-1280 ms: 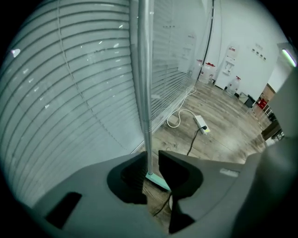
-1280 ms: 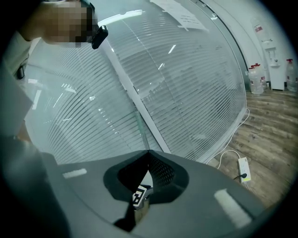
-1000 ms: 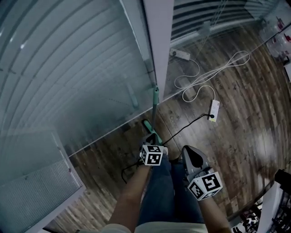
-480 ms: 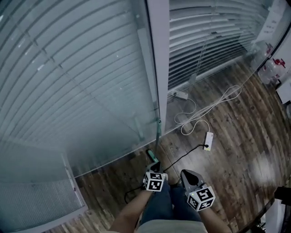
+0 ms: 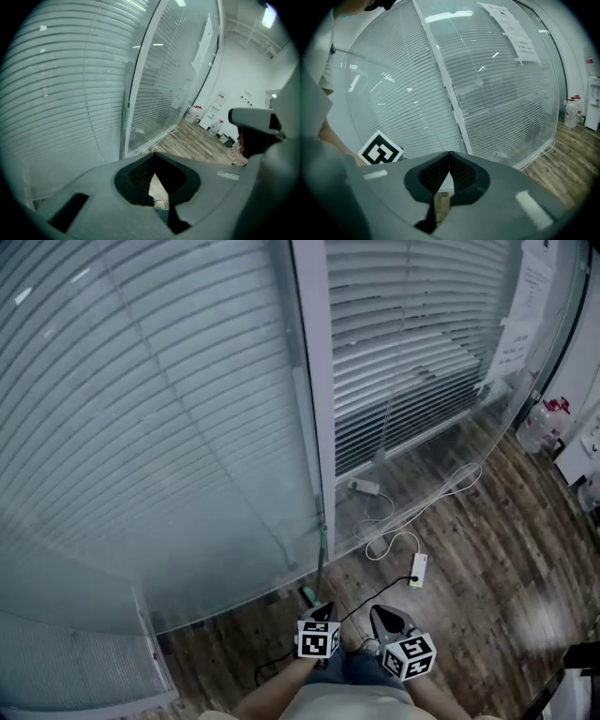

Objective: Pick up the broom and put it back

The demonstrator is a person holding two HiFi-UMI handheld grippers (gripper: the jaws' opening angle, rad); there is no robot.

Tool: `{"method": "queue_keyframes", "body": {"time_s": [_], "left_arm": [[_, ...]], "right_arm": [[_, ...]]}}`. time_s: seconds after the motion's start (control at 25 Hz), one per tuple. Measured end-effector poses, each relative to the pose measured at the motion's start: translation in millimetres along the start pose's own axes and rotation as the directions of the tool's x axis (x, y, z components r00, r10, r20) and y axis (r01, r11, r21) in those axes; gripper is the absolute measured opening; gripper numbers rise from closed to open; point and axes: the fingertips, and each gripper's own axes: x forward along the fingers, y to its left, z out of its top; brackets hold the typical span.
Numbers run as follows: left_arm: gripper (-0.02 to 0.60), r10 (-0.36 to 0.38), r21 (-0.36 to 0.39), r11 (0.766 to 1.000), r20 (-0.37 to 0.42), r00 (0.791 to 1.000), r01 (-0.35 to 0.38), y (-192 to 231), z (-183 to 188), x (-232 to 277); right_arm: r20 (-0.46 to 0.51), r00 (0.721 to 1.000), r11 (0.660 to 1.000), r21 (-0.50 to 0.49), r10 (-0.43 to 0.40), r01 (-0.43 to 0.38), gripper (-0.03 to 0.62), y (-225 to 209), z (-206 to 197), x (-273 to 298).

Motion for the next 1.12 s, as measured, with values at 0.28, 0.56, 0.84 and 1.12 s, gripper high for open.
{"method": "queue_keyframes", "body": {"time_s": [0.28, 0.56, 0.84, 1.12], "left_arm": [[0.005, -0.055, -0.013, 0.998, 0.049, 0.997, 0.056, -16, 26, -19], [0.005, -0.083, -0.01, 0.996, 0.099, 0.992, 0.084, -23, 59, -57], [0.005, -0.122, 0.052, 0.992, 0.128, 0.984, 0.116, -30, 93, -76], [0.005, -0.142, 0.071, 0.989, 0.169, 0.975, 0.132, -29, 112, -72]], "right_arm": [[0.014, 1.0, 1.0, -0.012, -0.001, 0.001, 0.003, 2, 8, 2], [0.058, 0.998, 1.0, 0.003, 0.022, -0.022, 0.003, 20, 46, -6], [0.115, 0.993, 1.0, 0.024, 0.006, -0.009, 0.005, 21, 78, -10], [0.123, 0.992, 1.0, -0.011, 0.014, -0.012, 0.005, 21, 84, -1]]}}
